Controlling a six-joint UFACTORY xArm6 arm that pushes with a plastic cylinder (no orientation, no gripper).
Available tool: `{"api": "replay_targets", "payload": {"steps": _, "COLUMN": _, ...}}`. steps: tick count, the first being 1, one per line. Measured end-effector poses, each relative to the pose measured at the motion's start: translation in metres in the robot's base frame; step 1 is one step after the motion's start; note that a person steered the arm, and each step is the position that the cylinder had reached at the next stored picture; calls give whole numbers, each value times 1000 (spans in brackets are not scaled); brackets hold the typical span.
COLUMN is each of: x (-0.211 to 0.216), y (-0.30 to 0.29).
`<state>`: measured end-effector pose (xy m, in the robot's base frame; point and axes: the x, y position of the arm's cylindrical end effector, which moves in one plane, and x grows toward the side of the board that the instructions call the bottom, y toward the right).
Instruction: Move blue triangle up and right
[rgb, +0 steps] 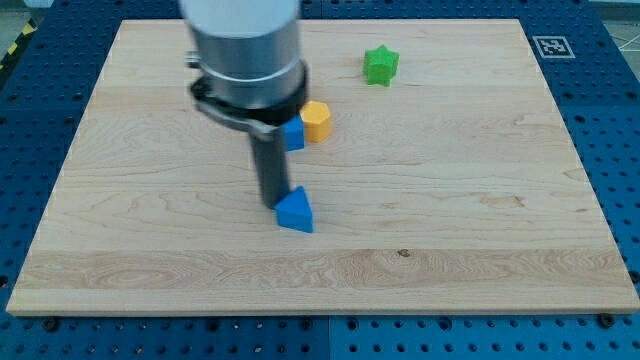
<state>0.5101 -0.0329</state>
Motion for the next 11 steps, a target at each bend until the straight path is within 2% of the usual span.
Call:
{"api": "replay_targets", "payload": {"steps": 1, "x": 6, "y": 25}}
{"api": "replay_targets", "payload": {"steps": 3, "x": 43, "y": -36}}
{"api": "replay_targets", "payload": {"steps": 4, "x": 63, "y": -19}}
{"api": "replay_targets", "payload": {"steps": 5, "x": 58, "y": 26}}
{"api": "replay_targets", "payload": {"steps": 7, "x": 16, "y": 33}}
{"api": "replay_targets", "payload": {"steps": 10, "x": -1, "y": 126}}
{"api": "replay_targets", "payload": {"steps": 11, "x": -31, "y": 130}}
